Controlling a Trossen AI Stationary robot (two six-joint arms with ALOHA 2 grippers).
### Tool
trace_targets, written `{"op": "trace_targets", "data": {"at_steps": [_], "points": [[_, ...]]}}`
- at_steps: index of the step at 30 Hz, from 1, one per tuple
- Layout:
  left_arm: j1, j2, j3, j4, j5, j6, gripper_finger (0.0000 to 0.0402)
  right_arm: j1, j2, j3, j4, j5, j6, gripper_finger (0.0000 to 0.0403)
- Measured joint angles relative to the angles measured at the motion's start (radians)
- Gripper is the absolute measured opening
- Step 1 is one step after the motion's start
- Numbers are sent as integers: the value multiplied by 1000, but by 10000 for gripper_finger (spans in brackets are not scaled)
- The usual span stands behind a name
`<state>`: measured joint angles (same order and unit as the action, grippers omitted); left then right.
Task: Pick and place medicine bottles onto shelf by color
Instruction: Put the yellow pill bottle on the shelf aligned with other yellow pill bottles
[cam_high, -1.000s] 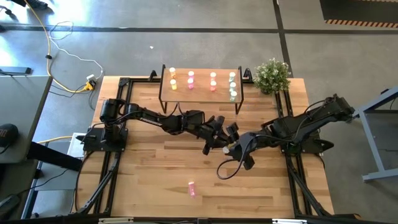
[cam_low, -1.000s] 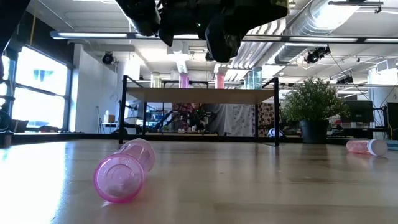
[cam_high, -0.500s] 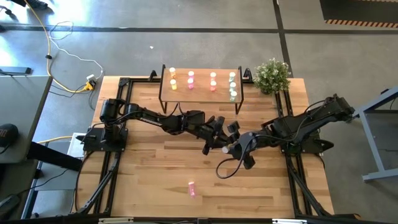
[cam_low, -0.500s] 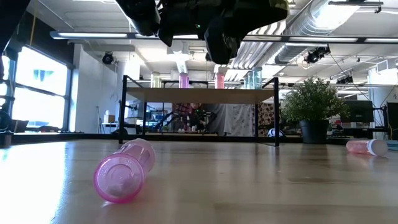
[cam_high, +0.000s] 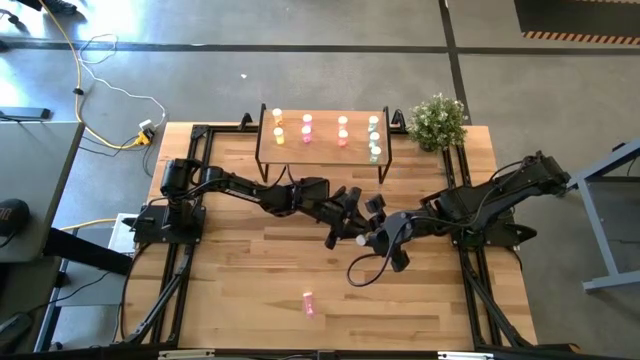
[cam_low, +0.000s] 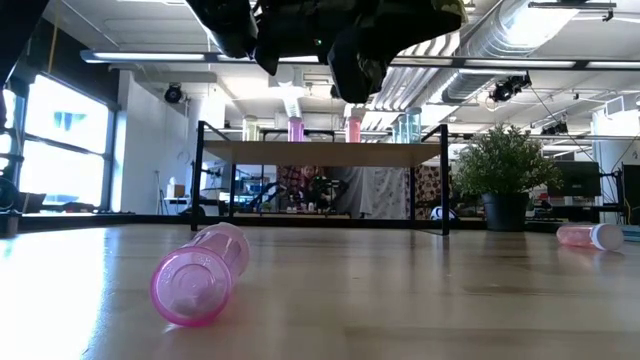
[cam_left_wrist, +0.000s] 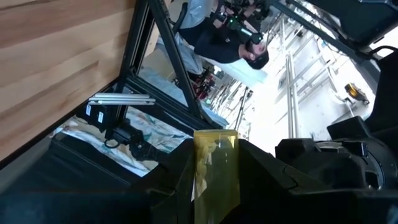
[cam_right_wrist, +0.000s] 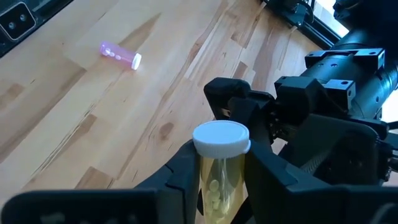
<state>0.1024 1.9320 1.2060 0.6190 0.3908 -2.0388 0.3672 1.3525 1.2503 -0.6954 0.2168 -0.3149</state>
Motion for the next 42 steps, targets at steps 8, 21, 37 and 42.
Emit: {"op": "trace_targets", "data": {"at_steps": [8, 21, 37, 42], "points": [[0, 0, 0, 0, 32, 114, 118, 0, 0, 0, 13, -16, 1, 92], [27, 0, 0, -16, 28, 314, 212, 0, 0, 1, 26, -42, 98, 92], [80, 0, 0, 106, 36, 661, 201, 21, -91, 1, 212, -70, 229, 92], [68, 0, 0, 170, 27, 779, 196, 26, -143, 1, 297, -69, 237, 92]]}}
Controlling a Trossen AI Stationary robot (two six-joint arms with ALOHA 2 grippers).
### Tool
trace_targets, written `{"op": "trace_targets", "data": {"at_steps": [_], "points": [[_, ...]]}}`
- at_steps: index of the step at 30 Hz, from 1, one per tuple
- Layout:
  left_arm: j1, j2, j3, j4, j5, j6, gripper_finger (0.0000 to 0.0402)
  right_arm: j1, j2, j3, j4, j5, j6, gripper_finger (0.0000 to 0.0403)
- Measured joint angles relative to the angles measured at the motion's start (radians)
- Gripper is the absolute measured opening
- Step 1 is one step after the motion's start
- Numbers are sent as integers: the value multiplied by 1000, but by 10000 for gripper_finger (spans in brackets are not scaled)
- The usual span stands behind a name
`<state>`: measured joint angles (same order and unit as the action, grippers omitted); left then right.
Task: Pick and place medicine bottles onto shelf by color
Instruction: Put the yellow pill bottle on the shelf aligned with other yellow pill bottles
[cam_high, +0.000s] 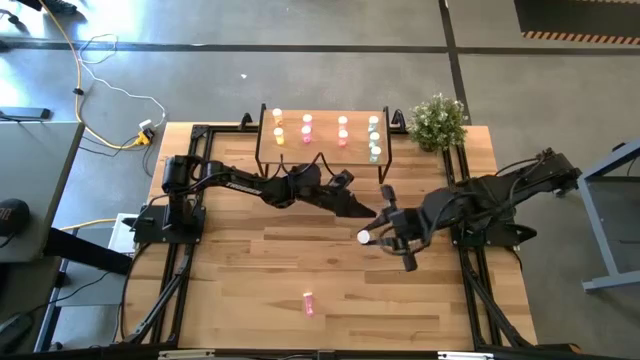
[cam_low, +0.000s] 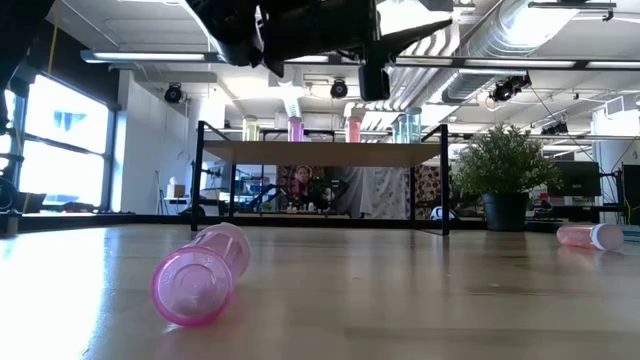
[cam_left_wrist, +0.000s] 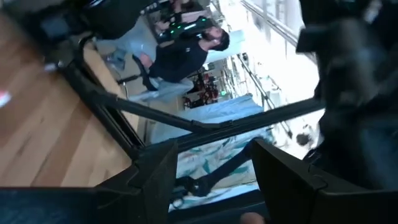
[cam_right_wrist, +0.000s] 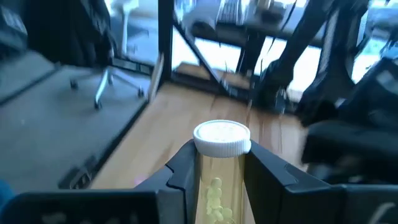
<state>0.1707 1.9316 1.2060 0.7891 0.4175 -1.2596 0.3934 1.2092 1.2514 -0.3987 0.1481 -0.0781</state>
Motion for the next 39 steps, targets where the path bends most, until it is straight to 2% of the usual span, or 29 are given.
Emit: {"op": "trace_targets", "data": {"at_steps": [7, 14, 21, 23, 28, 32, 39], "points": [[-39, 0, 0, 26, -44, 217, 196, 0, -68, 0, 118, 1, 0, 92], [-71, 0, 0, 32, -66, 344, 195, 0, -136, 0, 219, 15, 4, 92], [-80, -106, -1, 6, -123, 500, 195, 0, -159, 0, 338, 73, 4, 92], [-80, -155, -1, -59, -146, 557, 195, 0, -157, 0, 369, 110, -14, 92], [-86, -304, 0, -340, -244, 728, 195, -13, -148, 0, 451, 195, -77, 92], [-105, -428, 0, -511, -338, 849, 195, -52, -124, 0, 544, 198, -84, 92], [-122, -626, 0, -713, -419, 972, 195, -142, -33, 0, 678, 202, -103, 92]]}}
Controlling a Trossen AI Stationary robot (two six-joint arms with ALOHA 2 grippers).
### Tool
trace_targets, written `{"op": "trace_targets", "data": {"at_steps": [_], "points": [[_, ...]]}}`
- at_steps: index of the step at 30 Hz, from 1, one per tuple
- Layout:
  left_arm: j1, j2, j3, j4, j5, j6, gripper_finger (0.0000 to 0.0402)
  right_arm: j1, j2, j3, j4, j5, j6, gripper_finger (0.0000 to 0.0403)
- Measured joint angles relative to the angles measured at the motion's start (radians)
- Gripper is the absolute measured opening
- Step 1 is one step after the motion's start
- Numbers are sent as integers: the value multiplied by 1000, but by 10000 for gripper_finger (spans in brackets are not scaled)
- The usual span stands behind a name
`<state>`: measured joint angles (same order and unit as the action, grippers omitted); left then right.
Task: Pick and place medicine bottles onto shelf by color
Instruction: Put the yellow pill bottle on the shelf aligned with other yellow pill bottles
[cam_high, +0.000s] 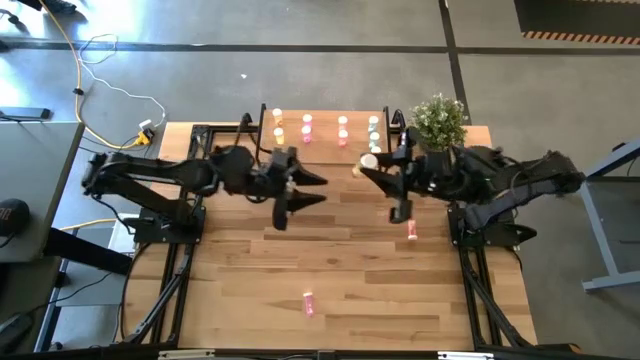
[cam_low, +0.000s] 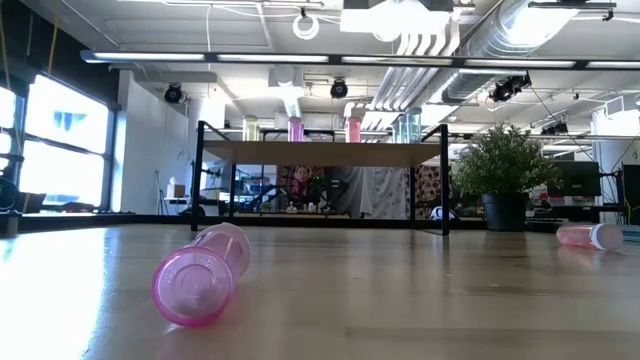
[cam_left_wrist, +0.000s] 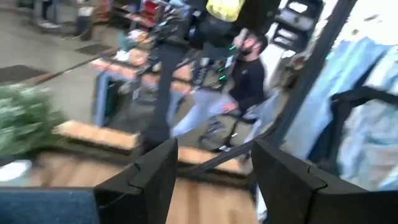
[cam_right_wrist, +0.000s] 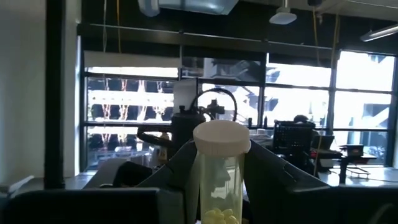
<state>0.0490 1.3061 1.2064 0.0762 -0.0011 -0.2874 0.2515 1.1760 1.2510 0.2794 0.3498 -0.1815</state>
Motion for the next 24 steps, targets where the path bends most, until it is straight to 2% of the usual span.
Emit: {"op": "trace_targets", "data": {"at_steps": [5, 9, 13, 19, 24], "points": [[-2, -76, -1, -146, -69, 47, 195, -56, 77, 0, 82, 0, 3, 92], [-5, -88, -12, -161, -70, 73, 195, -96, 141, 0, 137, -2, 35, 92], [-3, -136, -149, -49, -67, 48, 195, -125, 201, 0, 184, -2, 50, 92], [3, -294, -385, 117, -98, 17, 195, -165, 262, 0, 221, 15, 116, 92], [3, -421, -493, 126, -112, 36, 195, -206, 313, 0, 222, 9, 141, 92]]}}
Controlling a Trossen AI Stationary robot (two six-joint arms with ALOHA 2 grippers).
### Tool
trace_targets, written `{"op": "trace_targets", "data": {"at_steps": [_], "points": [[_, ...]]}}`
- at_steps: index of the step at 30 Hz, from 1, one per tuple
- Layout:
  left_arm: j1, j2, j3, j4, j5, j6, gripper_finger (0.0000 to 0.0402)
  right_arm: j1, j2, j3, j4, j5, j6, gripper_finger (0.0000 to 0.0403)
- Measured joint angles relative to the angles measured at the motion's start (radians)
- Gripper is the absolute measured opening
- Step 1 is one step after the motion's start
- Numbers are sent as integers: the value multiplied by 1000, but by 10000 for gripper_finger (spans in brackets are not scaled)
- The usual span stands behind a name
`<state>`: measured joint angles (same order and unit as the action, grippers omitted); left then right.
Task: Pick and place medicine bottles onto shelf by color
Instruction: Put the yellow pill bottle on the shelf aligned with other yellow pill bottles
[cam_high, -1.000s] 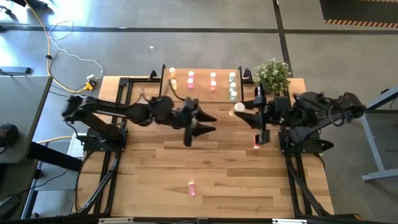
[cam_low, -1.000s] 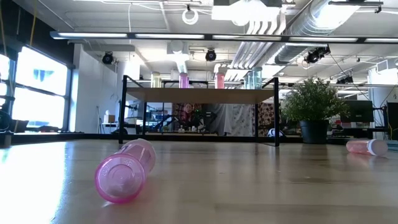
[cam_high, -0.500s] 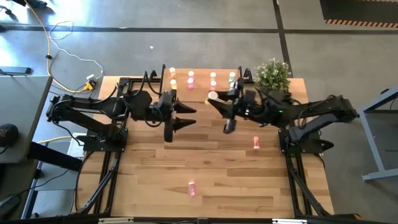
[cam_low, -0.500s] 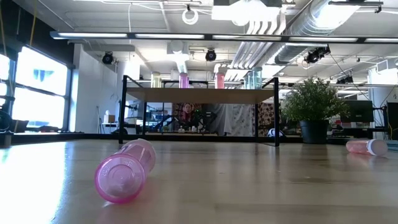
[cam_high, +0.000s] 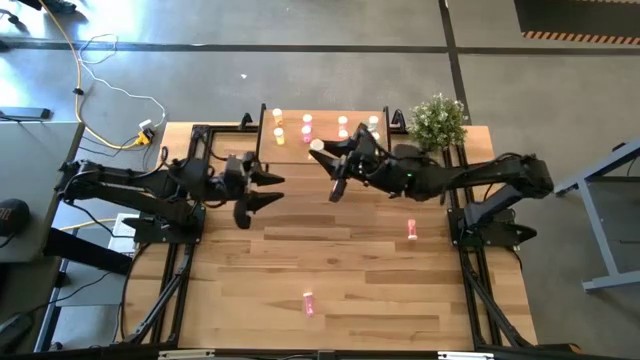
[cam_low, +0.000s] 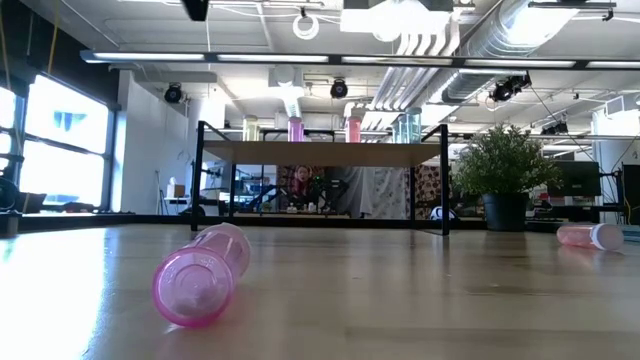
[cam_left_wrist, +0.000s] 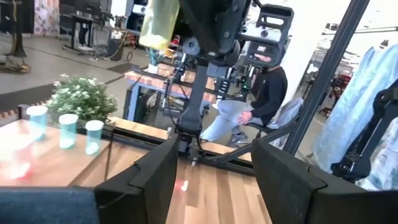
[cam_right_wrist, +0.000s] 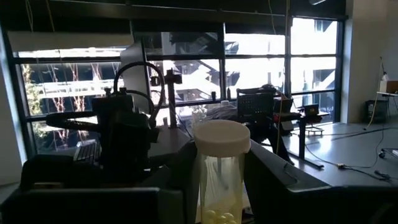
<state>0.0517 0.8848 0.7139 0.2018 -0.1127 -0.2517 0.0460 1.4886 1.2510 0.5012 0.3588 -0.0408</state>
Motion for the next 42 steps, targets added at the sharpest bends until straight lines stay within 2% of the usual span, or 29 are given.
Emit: {"op": "trace_targets", "data": {"at_steps": [7, 15, 23, 28, 34, 42], "points": [[10, -143, -96, -50, -31, 33, 195, -47, 91, 0, 62, -46, 37, 92], [73, -260, -164, -149, -33, 47, 195, -89, 219, 0, 171, -82, 63, 92], [140, -343, -248, -156, 30, 47, 195, -103, 326, 3, 251, -75, 63, 92], [198, -363, -260, -161, 29, 89, 195, -109, 389, 88, 230, -62, 19, 92], [271, -375, -260, -154, 30, 124, 195, -141, 445, 239, 73, -29, 15, 92], [331, -379, -260, -150, 31, 124, 195, -189, 500, 254, 110, -33, 83, 92]]}}
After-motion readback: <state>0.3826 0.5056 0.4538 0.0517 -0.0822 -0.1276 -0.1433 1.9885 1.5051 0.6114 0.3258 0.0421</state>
